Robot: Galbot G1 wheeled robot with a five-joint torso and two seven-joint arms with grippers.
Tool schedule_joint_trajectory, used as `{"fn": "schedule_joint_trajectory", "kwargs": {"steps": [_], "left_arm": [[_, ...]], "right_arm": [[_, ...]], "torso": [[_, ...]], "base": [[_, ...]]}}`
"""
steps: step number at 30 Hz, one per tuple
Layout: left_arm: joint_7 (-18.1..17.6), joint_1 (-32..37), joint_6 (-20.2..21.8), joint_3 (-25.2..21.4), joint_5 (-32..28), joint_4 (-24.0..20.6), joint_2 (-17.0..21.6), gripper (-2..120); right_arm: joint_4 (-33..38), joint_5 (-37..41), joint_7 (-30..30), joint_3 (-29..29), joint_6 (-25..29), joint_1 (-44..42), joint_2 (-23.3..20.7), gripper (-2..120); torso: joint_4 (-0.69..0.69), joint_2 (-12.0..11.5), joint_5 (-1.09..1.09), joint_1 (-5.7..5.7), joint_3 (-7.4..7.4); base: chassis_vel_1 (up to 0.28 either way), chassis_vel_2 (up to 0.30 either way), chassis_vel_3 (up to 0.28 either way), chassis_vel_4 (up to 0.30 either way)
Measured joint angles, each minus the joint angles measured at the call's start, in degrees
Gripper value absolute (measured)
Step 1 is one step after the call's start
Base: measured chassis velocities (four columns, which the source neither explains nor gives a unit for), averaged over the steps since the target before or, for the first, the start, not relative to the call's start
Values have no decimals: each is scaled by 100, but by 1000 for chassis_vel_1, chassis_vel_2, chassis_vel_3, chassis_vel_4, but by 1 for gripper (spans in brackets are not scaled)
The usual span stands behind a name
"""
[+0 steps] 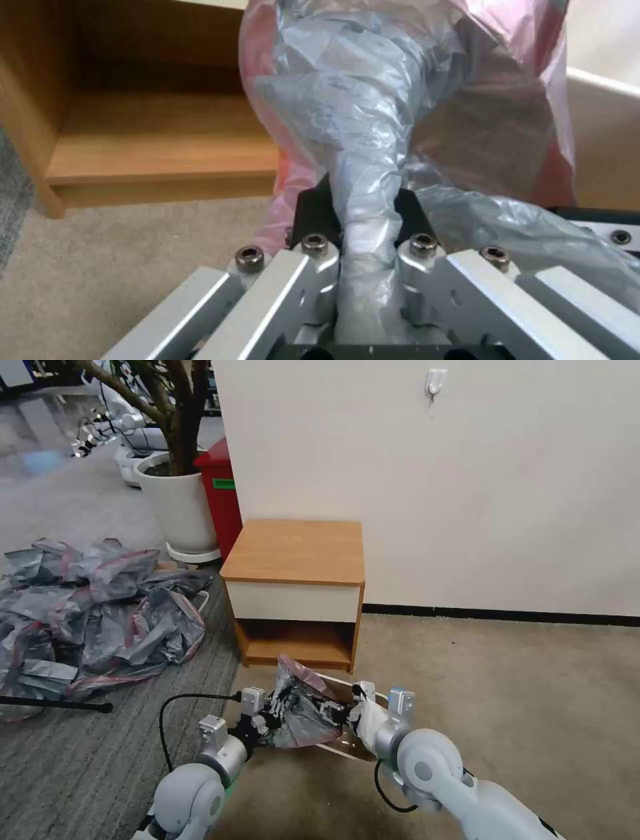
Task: Pick up the garbage bag from the table and place it over the trash can.
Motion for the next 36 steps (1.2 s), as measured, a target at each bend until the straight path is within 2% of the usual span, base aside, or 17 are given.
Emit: {"fn": "schedule_joint_trajectory", "kwargs": {"steps": [2,3,10,19,28,36], "left_arm": [[-3,-18,0,16,1,16,0,6],[-3,-18,0,16,1,16,0,6],[-15,-60,0,43,5,58,4,6],[-25,-130,-8,57,43,213,-26,6],[-31,-166,-41,71,127,355,-93,6],[-31,-153,-83,82,245,415,-171,6]], "right_arm": [[-4,-4,-5,2,41,-12,3,27],[-4,-4,-5,2,41,-12,3,27],[-4,-22,-13,8,168,-29,6,1],[166,-133,-43,73,339,-141,-87,0],[645,-360,-257,136,422,-257,-275,0],[909,-206,-267,129,386,-5,-330,0]], "torso": [[0,0,0,0,0],[0,0,0,0,0],[0,0,0,0,0],[0,0,0,0,0],[0,0,0,0,0],[0,0,0,0,0]], "base": [[0,0,0,0],[0,0,0,0],[0,0,0,0],[0,0,0,0],[0,0,0,0],[0,0,0,0]]}}
